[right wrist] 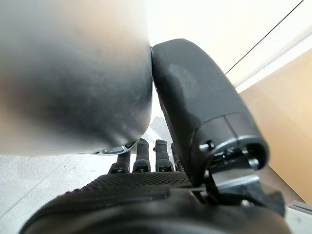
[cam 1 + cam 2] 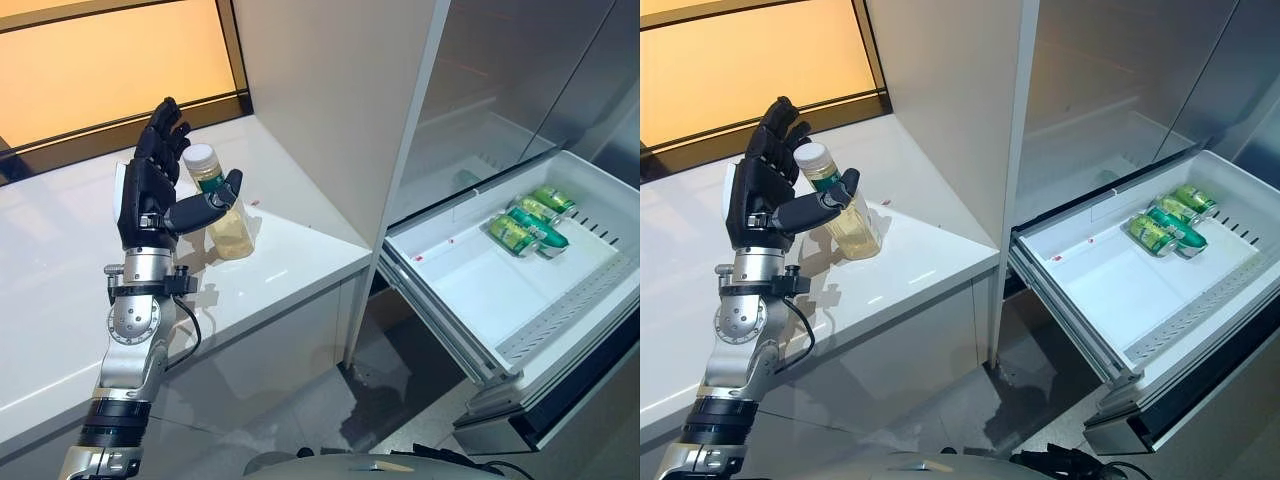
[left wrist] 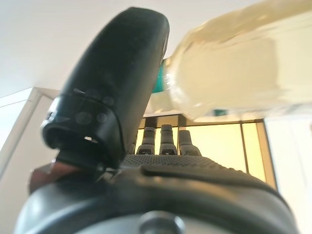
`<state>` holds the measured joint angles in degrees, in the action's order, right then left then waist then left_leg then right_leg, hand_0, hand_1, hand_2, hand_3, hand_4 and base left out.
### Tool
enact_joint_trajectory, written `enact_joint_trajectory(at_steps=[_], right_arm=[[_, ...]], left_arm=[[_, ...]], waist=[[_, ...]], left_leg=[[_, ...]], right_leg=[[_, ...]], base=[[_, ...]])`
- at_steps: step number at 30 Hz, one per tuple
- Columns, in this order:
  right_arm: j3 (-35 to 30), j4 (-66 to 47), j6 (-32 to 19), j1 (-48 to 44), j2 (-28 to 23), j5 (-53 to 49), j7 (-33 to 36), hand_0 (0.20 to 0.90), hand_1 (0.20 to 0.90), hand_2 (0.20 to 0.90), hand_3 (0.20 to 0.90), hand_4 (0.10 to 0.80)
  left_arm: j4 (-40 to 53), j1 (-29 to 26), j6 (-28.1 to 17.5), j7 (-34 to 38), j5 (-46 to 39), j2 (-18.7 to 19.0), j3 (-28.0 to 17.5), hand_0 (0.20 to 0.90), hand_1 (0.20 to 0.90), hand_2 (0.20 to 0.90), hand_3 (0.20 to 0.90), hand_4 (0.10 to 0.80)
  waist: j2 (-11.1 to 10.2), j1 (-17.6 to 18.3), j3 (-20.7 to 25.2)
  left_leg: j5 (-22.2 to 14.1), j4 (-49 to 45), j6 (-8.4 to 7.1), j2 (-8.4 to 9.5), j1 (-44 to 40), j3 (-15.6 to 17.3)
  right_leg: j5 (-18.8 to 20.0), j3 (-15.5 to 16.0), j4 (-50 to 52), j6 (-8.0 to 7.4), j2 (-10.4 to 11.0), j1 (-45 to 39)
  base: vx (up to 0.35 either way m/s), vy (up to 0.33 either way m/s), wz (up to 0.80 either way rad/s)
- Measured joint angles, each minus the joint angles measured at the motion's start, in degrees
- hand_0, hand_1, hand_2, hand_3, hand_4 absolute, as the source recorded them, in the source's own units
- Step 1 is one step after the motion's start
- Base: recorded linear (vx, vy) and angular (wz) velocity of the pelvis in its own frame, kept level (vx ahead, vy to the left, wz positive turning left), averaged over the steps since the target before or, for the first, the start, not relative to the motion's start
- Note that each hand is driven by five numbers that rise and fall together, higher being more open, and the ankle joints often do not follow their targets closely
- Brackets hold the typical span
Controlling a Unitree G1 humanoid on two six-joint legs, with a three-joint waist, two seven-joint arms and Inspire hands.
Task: Put drinks into fridge and close the fridge
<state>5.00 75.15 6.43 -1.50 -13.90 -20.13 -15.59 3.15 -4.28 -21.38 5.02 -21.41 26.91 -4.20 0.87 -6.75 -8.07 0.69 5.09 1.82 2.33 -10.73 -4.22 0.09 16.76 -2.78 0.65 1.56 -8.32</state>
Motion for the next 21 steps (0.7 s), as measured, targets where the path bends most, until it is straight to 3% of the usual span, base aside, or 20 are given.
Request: enact_joint_trajectory(at_steps=[7,21], right_arm=[[-0.3,-0.4,0.7,-0.1,-0.4,0.0,0.0,0.900,0.900,0.900,0.900,0.800],[-0.8,-1.1,1.1,-0.1,-0.8,0.1,0.0,0.900,0.900,0.900,0.900,0.800]], left_arm=[[-2.3,0.0,0.0,-1.7,-3.4,-1.5,0.7,0.900,0.900,0.900,0.900,0.800],[-6.8,2.0,1.9,-1.0,-0.9,-1.5,4.1,0.900,0.900,0.900,0.900,0.800]], waist=[[0.5,0.4,0.2],[1.1,0.9,0.0]], left_leg=[[0.0,0.0,0.01,0.00,0.0,0.0],[0.1,0.1,0.03,-0.02,-0.1,0.4]], right_leg=[[0.0,-0.1,0.2,0.00,0.0,0.0],[0.0,-0.4,0.4,0.01,0.1,0.2]], base=[[0.000,0.000,0.00],[-0.002,0.000,0.00]])
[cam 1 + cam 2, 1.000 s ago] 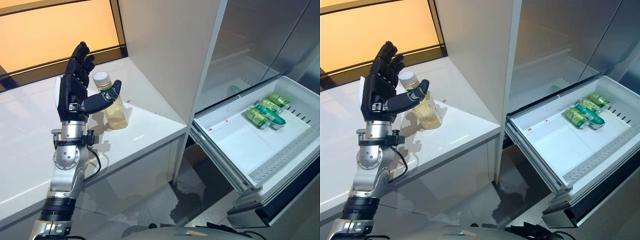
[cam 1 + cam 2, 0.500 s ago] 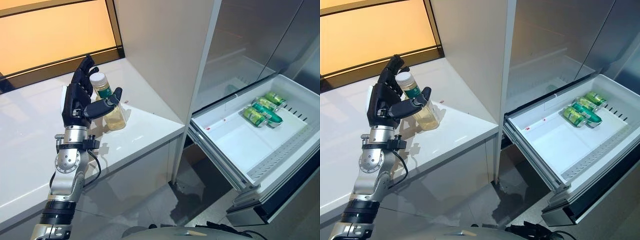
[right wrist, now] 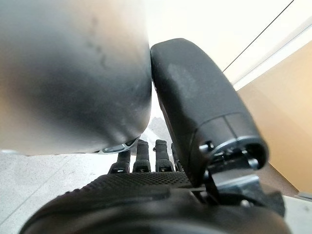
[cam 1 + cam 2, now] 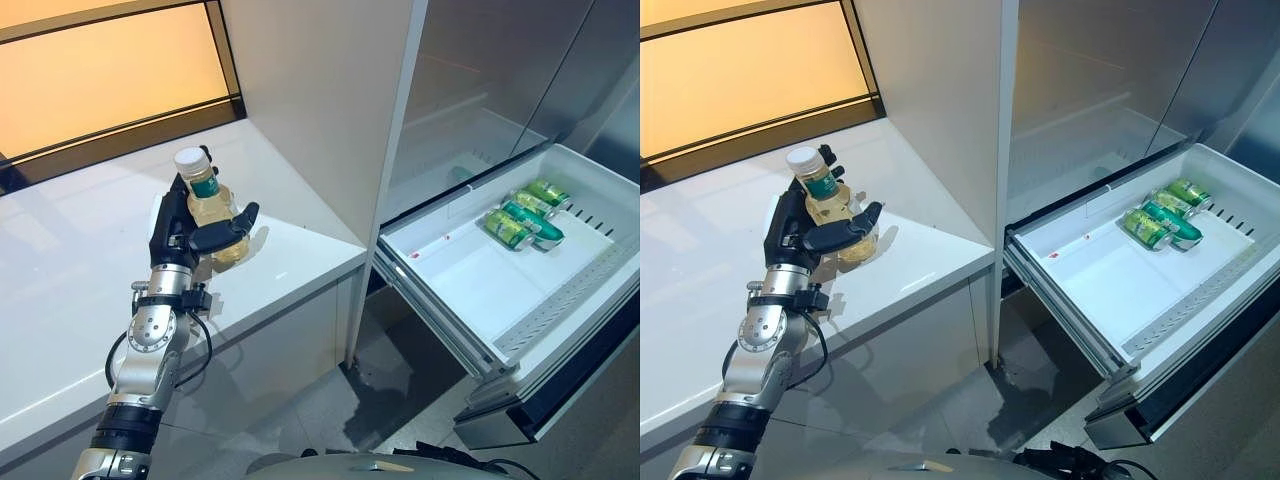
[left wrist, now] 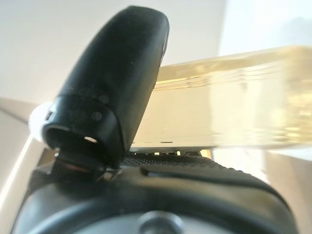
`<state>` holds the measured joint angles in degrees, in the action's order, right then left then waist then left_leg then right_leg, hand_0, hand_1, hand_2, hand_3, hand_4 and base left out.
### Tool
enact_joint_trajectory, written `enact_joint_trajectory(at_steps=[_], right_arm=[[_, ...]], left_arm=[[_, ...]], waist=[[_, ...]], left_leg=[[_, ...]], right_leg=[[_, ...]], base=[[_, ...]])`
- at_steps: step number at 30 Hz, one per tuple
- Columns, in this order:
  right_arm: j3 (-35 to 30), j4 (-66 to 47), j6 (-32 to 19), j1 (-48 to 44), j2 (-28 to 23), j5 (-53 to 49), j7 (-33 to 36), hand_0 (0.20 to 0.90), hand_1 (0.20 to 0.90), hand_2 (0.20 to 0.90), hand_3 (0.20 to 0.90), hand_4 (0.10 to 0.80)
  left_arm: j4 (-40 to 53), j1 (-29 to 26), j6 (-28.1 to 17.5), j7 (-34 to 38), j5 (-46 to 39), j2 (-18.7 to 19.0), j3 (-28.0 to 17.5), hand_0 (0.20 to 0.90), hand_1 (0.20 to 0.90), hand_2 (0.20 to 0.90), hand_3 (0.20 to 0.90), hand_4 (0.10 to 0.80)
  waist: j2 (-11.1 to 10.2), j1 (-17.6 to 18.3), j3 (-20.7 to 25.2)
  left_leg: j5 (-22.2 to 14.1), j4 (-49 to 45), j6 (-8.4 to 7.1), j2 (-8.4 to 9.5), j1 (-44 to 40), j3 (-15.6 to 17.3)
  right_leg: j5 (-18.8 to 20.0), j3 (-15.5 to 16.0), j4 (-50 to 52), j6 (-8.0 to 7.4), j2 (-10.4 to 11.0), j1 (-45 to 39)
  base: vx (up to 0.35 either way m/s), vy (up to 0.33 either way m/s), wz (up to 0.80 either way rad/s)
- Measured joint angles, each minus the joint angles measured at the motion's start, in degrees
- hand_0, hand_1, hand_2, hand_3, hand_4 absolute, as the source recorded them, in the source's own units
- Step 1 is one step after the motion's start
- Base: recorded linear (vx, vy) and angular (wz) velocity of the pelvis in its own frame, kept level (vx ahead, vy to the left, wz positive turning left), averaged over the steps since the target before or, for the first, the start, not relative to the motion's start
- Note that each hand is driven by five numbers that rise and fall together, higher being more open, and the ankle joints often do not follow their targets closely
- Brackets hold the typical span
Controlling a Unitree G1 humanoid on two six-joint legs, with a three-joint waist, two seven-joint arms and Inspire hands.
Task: Put drinks into fridge and close the fridge
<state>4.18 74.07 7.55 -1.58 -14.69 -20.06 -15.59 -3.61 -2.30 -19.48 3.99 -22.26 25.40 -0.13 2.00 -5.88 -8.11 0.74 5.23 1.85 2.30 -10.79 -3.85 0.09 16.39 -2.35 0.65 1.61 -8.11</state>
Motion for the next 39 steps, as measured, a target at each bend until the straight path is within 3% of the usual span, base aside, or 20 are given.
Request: enact_joint_trajectory(at_steps=[18,28,39], right_arm=[[-1.0,-0.1,0.3,-0.1,0.1,1.0,0.0,0.900,0.900,0.900,0.900,0.800],[-1.0,-0.1,0.2,0.0,0.2,1.0,0.0,0.900,0.900,0.900,0.900,0.800],[-1.0,-0.1,0.0,0.0,0.2,1.0,0.0,0.900,0.900,0.900,0.900,0.800]], left_arm=[[0.0,0.0,0.5,0.7,-1.6,0.0,0.4,0.900,0.900,0.900,0.900,0.800],[0.0,0.0,-3.1,0.7,-3.7,-0.4,0.3,0.900,0.900,0.900,0.900,0.800],[0.0,0.0,-3.2,0.8,-3.6,-0.4,0.3,0.900,0.900,0.900,0.900,0.800]], waist=[[0.0,0.0,0.0],[-0.1,0.1,-0.1],[-0.1,0.1,-0.1]], left_leg=[[0.0,0.1,0.00,-0.01,-0.2,0.3],[0.0,0.1,0.01,-0.01,-0.3,0.3],[0.0,0.1,0.01,-0.02,-0.3,0.3]], right_leg=[[0.0,-0.3,0.2,-0.01,0.0,0.0],[0.0,-0.3,0.3,-0.01,0.0,0.0],[0.0,-0.3,0.3,-0.02,0.0,0.0]], base=[[0.000,0.000,0.00],[0.000,0.000,0.00],[0.000,0.000,0.00]])
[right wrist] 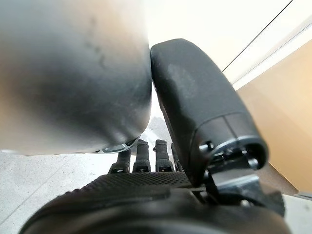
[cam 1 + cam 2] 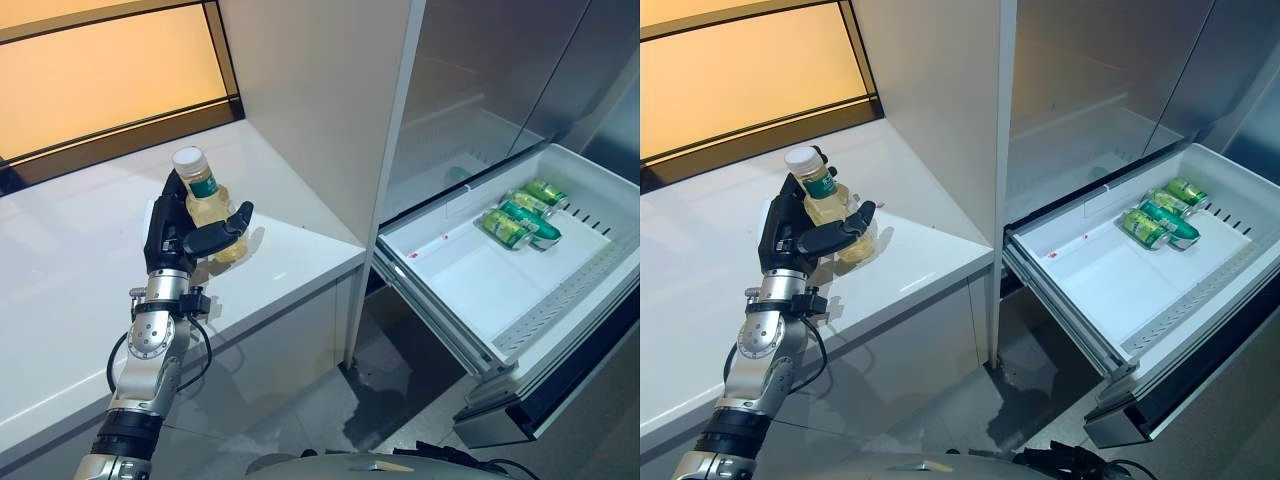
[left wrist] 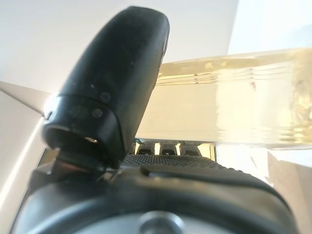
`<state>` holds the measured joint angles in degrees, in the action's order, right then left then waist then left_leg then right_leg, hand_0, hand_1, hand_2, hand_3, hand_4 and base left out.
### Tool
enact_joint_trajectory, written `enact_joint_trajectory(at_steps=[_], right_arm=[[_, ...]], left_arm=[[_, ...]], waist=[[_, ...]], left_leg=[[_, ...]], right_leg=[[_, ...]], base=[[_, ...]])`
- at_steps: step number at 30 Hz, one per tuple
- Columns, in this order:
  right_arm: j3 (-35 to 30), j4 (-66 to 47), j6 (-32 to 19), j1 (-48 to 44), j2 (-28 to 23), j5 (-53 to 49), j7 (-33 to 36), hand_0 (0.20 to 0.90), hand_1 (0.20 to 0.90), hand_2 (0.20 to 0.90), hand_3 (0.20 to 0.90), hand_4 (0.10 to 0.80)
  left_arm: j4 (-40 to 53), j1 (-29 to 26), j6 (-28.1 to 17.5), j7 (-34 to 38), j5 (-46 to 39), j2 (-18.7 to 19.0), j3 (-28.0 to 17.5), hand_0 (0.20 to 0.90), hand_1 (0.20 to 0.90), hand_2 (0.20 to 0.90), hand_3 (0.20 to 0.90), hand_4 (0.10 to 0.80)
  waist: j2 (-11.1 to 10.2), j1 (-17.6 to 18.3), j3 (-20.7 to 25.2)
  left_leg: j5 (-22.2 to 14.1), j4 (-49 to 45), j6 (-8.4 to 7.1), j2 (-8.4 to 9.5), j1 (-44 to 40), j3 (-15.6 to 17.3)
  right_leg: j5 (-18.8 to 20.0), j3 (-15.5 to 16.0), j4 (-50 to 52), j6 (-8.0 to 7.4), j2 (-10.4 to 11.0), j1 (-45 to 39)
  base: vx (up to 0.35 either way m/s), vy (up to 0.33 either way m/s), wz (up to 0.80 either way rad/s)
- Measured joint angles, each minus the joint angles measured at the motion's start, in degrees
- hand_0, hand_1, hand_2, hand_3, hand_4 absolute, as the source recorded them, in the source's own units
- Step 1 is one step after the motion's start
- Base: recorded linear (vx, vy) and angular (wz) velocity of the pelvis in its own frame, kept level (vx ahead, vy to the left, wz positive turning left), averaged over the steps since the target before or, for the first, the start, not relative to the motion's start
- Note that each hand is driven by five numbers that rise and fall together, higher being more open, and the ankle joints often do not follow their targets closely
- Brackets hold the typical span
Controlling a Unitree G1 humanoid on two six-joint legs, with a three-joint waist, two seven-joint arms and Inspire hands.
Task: Put drinks into fridge and close the fridge
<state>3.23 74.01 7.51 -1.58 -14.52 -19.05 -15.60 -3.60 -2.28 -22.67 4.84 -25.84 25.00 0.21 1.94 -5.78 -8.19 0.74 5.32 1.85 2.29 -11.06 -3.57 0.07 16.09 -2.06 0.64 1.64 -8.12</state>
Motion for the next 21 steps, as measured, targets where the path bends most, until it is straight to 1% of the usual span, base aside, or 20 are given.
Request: enact_joint_trajectory(at_steps=[6,7,8,9,10,12,21], right_arm=[[0.0,0.0,0.0,0.0,0.0,0.0,0.0,0.900,0.900,0.900,0.900,0.800],[0.0,0.0,0.0,0.1,0.0,0.0,0.0,0.900,0.900,0.900,0.900,0.800],[0.0,0.0,0.0,0.1,0.0,0.0,0.0,0.900,0.900,0.900,0.900,0.800],[0.0,0.0,-0.1,0.2,0.0,0.0,0.0,0.900,0.900,0.900,0.900,0.800],[0.0,0.0,-0.1,0.1,0.0,0.0,0.0,0.900,0.900,0.900,0.900,0.800],[0.0,0.0,-0.1,0.1,0.0,0.0,0.0,0.900,0.900,0.900,0.900,0.800],[0.0,0.0,-0.2,0.6,0.0,0.0,0.0,0.900,0.900,0.900,0.900,0.800]], left_arm=[[0.0,0.0,0.0,0.0,0.0,0.0,0.0,0.900,0.900,0.900,0.900,0.800],[0.0,0.0,0.0,0.0,0.0,0.0,0.0,0.794,0.794,0.794,0.776,0.676],[0.0,0.0,0.0,0.0,0.0,0.0,0.0,0.615,0.615,0.615,0.568,0.468],[0.0,0.0,0.0,0.0,0.0,0.0,0.0,0.495,0.495,0.495,0.428,0.328],[0.0,0.0,0.0,0.0,0.0,0.0,0.0,0.448,0.448,0.448,0.373,0.273],[0.0,0.0,0.0,-0.2,0.0,0.0,0.0,0.300,0.300,0.300,0.200,0.100],[0.0,0.0,-0.2,0.1,-0.1,0.0,0.0,0.300,0.300,0.300,0.200,0.100]], waist=[[0.0,0.0,0.0],[0.0,0.0,0.0],[0.0,0.0,0.0],[0.0,0.0,0.0],[0.0,0.0,0.0],[0.0,0.0,0.0],[0.0,0.2,0.0]], left_leg=[[0.0,0.0,0.00,0.00,0.0,0.0],[0.0,0.0,0.00,0.00,0.0,0.0],[0.0,0.0,0.00,0.00,0.0,0.0],[0.0,0.0,0.00,0.00,0.0,0.0],[0.0,0.0,0.00,0.00,0.0,0.0],[0.0,0.0,0.00,0.00,0.0,0.0],[0.0,0.0,0.01,0.01,0.0,0.0]], right_leg=[[0.0,0.0,0.0,0.00,0.0,0.0],[0.0,0.0,0.0,0.00,0.0,0.0],[0.0,0.0,0.0,0.00,0.0,0.0],[0.0,0.0,0.0,0.00,0.0,0.0],[0.0,0.0,0.0,0.00,0.0,0.0],[0.0,0.0,0.0,0.00,0.0,0.0],[0.0,-0.1,0.1,0.00,0.0,0.0]], base=[[0.000,0.000,0.00],[0.000,0.000,0.00],[0.000,0.000,0.00],[0.000,0.000,0.00],[0.000,0.000,0.00],[0.000,0.000,0.00],[0.000,0.000,0.00]])
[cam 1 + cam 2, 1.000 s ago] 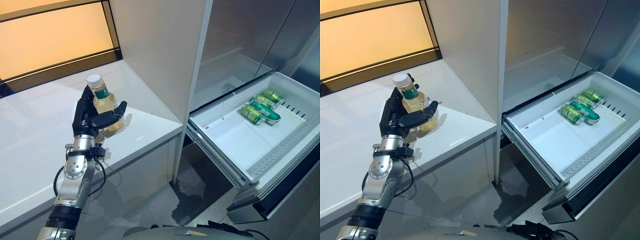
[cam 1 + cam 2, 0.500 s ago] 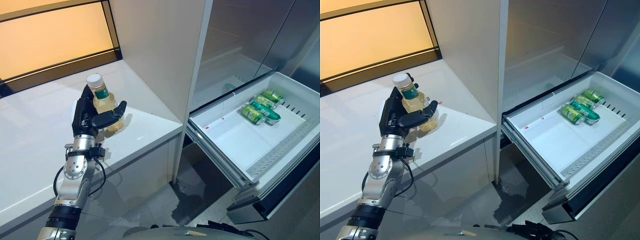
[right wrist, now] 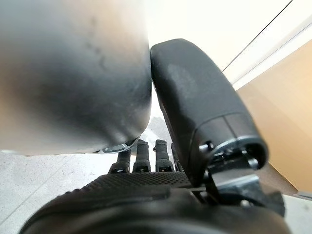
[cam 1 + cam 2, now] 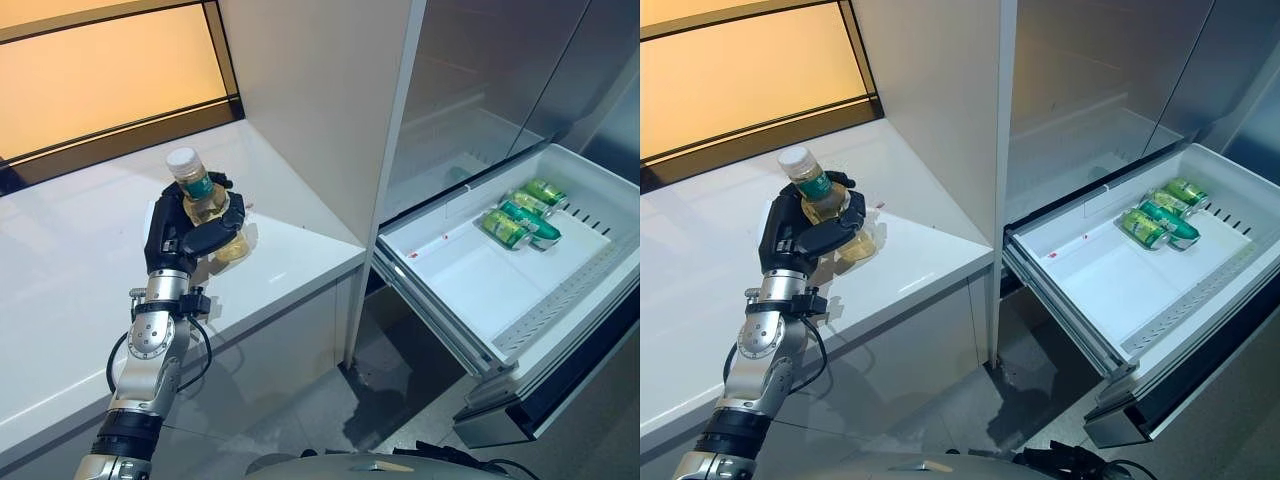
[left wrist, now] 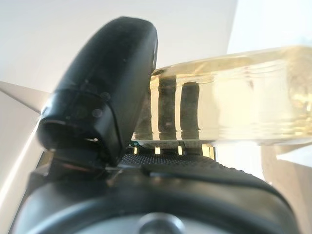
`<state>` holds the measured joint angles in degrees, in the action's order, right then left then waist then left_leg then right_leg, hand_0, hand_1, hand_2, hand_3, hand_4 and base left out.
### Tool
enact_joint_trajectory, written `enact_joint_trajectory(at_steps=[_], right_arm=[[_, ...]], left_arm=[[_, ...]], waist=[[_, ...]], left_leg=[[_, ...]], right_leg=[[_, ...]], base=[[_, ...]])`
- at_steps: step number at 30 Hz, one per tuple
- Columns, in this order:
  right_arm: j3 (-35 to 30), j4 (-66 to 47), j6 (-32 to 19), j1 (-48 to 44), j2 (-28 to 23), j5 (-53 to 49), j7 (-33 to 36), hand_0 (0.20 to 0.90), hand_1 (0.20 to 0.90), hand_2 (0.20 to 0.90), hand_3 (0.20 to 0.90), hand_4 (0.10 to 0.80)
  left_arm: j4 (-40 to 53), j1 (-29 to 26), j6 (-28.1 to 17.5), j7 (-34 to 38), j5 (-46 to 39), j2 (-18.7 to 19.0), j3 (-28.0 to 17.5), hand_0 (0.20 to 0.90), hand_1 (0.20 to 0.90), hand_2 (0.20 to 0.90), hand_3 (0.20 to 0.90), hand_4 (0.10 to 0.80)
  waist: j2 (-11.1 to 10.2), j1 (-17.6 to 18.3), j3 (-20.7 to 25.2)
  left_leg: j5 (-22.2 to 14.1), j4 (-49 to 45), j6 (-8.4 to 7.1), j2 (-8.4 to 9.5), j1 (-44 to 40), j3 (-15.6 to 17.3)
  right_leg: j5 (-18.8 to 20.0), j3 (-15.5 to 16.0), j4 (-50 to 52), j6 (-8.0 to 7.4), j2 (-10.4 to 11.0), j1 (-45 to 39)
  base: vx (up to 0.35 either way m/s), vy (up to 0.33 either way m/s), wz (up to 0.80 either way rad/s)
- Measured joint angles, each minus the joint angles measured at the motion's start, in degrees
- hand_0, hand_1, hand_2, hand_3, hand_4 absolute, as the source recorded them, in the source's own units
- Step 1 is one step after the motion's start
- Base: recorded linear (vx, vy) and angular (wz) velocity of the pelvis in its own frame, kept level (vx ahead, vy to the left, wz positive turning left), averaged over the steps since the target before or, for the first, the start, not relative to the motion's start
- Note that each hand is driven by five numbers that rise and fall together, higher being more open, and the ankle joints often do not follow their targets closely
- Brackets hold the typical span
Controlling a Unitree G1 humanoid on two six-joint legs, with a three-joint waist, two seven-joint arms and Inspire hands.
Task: Put drinks into fridge and close the fridge
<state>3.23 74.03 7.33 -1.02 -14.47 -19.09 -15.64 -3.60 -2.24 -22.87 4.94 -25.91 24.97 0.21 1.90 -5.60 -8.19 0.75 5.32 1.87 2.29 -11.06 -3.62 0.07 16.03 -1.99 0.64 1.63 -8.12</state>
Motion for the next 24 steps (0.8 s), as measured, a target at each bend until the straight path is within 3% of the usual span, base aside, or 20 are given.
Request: enact_joint_trajectory(at_steps=[6,12,19,24], right_arm=[[0.1,-0.1,-1.1,0.3,-0.1,-1.1,-0.8,0.900,0.900,0.900,0.900,0.800],[1.5,-3.6,-2.4,2.0,-0.1,-8.4,-1.1,0.900,0.900,0.900,0.900,0.800],[4.8,-16.5,-4.3,3.4,0.5,-12.7,-4.1,0.900,0.900,0.900,0.900,0.800],[8.1,-28.3,-3.5,3.9,5.6,-17.1,-6.0,0.900,0.900,0.900,0.900,0.800]], left_arm=[[0.0,0.0,-0.9,1.6,-1.3,-1.3,0.0,0.300,0.300,0.300,0.200,0.100],[0.0,0.0,-2.2,1.3,-1.9,-1.8,0.0,0.300,0.300,0.300,0.200,0.100],[0.7,-0.1,-2.7,-0.9,-3.4,-2.0,-0.1,0.300,0.300,0.300,0.200,0.100],[0.9,-0.1,-2.9,-2.1,-3.2,-2.8,0.2,0.300,0.300,0.300,0.200,0.100]], waist=[[0.0,0.2,0.0],[-0.3,0.6,-0.2],[-0.1,2.9,-1.6],[-0.1,4.2,-2.2]], left_leg=[[0.0,0.0,0.02,0.00,0.0,0.1],[0.2,-0.3,0.30,0.12,0.4,0.6],[0.8,-0.3,1.25,0.92,0.4,2.7],[0.8,-0.3,1.54,1.14,0.2,5.7]], right_leg=[[0.0,-0.3,0.2,0.00,0.0,0.2],[-1.0,-3.0,2.8,-0.34,0.2,2.1],[-1.3,-5.5,6.2,-0.92,1.2,4.9],[-1.4,-7.9,8.1,-1.08,1.4,6.7]], base=[[-0.002,-0.002,-0.01],[-0.011,0.005,-0.05],[-0.018,0.038,-0.16],[-0.033,0.046,-0.28]])
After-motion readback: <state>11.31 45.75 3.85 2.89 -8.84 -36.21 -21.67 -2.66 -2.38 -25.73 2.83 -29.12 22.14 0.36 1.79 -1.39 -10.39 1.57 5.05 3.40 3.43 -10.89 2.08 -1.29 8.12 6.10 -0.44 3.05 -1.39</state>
